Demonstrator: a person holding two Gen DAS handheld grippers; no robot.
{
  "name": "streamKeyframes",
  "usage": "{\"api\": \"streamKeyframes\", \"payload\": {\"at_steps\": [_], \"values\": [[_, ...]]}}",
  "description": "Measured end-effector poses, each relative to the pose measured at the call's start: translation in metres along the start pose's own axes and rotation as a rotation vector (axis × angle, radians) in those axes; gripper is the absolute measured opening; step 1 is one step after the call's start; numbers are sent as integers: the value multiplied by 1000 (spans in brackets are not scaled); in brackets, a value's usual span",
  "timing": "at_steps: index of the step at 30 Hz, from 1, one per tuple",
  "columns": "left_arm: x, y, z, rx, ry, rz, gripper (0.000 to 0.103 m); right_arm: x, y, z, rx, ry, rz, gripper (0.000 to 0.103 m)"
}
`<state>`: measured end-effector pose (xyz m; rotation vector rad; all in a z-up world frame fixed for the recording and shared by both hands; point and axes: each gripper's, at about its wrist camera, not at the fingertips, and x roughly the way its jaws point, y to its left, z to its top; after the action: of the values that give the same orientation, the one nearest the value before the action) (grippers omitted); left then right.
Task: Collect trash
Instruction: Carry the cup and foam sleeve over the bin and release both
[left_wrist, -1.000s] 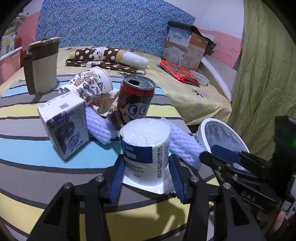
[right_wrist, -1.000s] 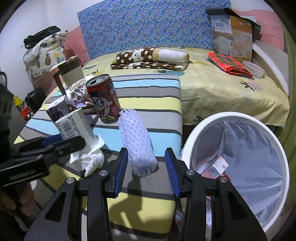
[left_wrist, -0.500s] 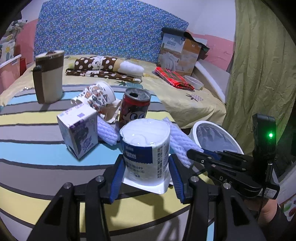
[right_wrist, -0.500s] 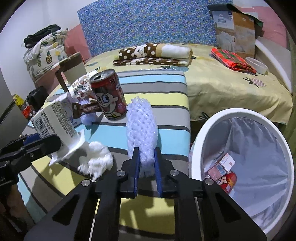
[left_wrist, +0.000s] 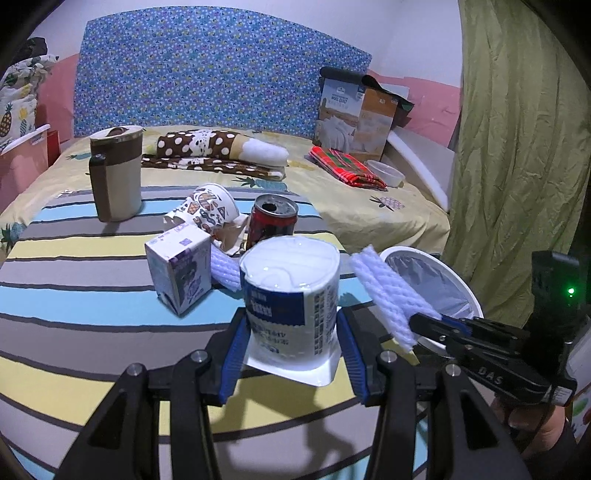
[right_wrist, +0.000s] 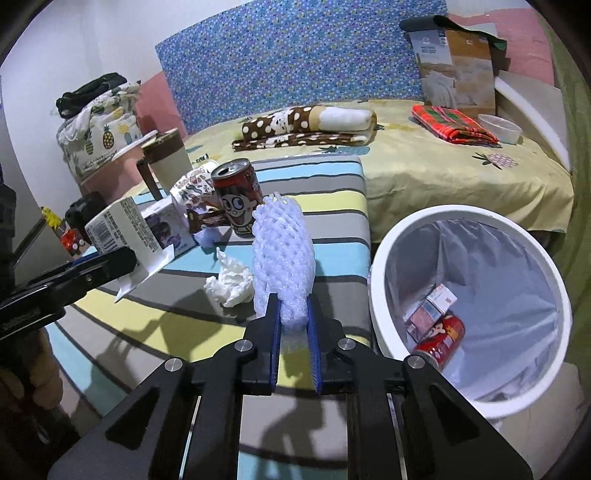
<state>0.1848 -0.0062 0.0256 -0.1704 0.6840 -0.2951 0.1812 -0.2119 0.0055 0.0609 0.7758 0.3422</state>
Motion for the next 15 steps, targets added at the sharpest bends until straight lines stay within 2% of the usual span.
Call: {"api": "streamKeyframes", "payload": {"at_steps": [6, 15], "values": [[-3, -12, -5, 26, 11, -19, 50, -11, -10, -6, 34, -18, -13, 15], [7, -51, -7, 81, 38, -73, 50, -31, -32, -16, 96, -45, -72, 15]]}}
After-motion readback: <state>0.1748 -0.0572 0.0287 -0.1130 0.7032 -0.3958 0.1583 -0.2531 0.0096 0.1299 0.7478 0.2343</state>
